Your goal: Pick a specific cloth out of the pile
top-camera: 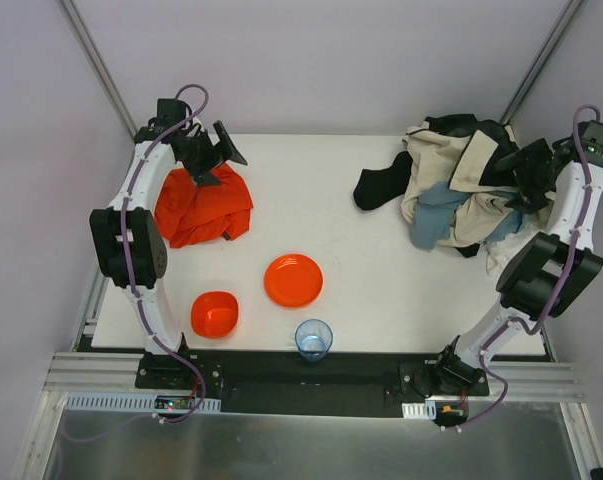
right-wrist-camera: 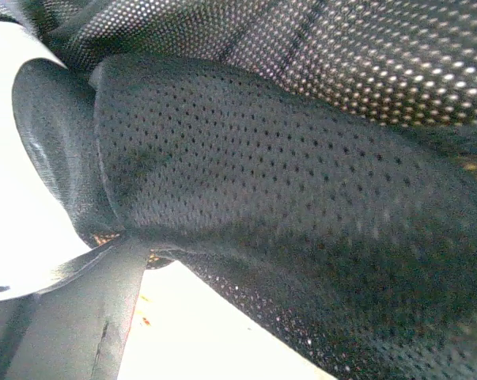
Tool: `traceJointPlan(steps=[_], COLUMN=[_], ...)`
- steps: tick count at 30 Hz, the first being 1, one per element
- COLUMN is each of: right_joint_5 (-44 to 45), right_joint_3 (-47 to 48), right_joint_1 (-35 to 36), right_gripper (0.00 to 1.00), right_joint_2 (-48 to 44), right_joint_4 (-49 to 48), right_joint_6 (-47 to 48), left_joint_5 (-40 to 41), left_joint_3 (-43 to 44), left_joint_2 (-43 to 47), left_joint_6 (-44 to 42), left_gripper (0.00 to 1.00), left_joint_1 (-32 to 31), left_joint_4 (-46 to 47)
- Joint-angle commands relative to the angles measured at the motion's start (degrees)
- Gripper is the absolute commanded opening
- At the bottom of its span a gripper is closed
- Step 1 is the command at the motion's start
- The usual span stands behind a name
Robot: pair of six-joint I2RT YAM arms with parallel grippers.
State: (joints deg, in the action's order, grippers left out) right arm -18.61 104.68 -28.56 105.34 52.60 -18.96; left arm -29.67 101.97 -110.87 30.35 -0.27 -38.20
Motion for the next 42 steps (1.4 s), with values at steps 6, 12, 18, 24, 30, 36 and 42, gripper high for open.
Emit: traceJointPlan(steps=[6,12,18,24,30,36,42], right_joint_5=[6.12,10.26,12.02,17.29,14.57,7.28,4.46], right_joint_3=[5.26,10.62,6.78,-7.53,-21.08,-31.02,-32.88], right_joint_1=[1.66,5.26,6.41,6.41,6.49,7.63,14.56], right_gripper=[1.00,1.00,1.00,0.96,0.96,0.96,0.96], right_joint_2=[-11.56,-12.00,-10.33,-9.71,-10.85,-17.35,-20.35], right_joint_4=[8.74,14.81,16.75,17.28,17.27,18.59,21.49], right_joint_6=[2.61,6.82,10.78,14.30,15.09,14.48,14.48], left_joint_5=[-3.11,-3.64,-4.08,-3.99,-5.13,-5.92,-6.10], left_joint_3=[5.86,6.92,7.01,7.01,10.17,15.70,18.17], left_joint_2=[-0.05,-0.49,-0.93,-0.75,-3.30,-7.34,-9.19], left_joint_6=[-0.55,-0.55,-0.64,-1.17,-1.17,-0.73,-0.38], left_gripper=[0.99,0.99,0.99,0.99,0.99,0.99,0.99], left_joint_1=[-1.22,-1.57,-2.10,-3.15,-5.08,-7.02,-8.43], left_joint_4=[-0.92,-1.35,-1.79,-1.97,-2.76,-3.90,-4.43])
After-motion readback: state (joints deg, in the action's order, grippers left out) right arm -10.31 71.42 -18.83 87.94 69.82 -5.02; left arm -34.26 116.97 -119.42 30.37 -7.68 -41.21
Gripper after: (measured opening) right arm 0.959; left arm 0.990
